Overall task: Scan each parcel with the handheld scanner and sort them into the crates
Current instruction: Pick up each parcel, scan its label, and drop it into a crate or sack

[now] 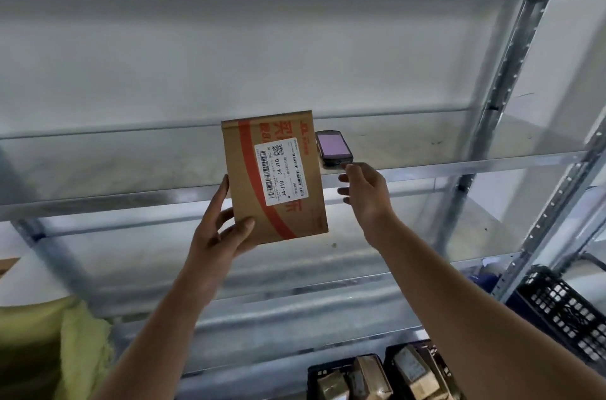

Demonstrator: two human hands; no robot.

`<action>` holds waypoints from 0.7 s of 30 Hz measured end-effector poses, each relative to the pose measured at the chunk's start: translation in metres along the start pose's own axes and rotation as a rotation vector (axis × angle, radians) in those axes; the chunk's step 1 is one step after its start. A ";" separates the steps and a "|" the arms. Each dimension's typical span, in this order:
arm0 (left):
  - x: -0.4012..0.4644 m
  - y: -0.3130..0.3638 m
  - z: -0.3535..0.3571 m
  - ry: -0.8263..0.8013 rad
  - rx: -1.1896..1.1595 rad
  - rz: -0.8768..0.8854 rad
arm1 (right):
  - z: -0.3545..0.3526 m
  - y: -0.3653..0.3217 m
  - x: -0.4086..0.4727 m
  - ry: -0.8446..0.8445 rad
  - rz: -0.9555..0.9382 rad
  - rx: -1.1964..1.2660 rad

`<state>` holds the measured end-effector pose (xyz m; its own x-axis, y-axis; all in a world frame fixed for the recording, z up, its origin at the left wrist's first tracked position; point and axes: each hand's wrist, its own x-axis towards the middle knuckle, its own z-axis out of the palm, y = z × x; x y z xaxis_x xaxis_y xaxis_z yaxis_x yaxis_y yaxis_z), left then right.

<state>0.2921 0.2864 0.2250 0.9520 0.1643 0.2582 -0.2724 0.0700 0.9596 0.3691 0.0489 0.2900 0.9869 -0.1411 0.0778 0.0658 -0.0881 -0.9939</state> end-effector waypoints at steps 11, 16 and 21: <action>0.051 0.001 -0.011 0.067 0.087 0.032 | 0.027 -0.004 0.173 0.051 0.044 -0.850; 0.062 0.001 -0.011 0.100 0.087 0.026 | 0.038 0.012 0.209 0.004 0.090 -0.935; 0.064 0.002 -0.011 0.159 0.099 0.028 | 0.053 0.014 0.220 -0.005 0.097 -1.015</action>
<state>0.3506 0.3082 0.2426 0.9080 0.3187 0.2721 -0.2764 -0.0326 0.9605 0.5951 0.0686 0.2887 0.9822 -0.1881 -0.0028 -0.1682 -0.8714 -0.4608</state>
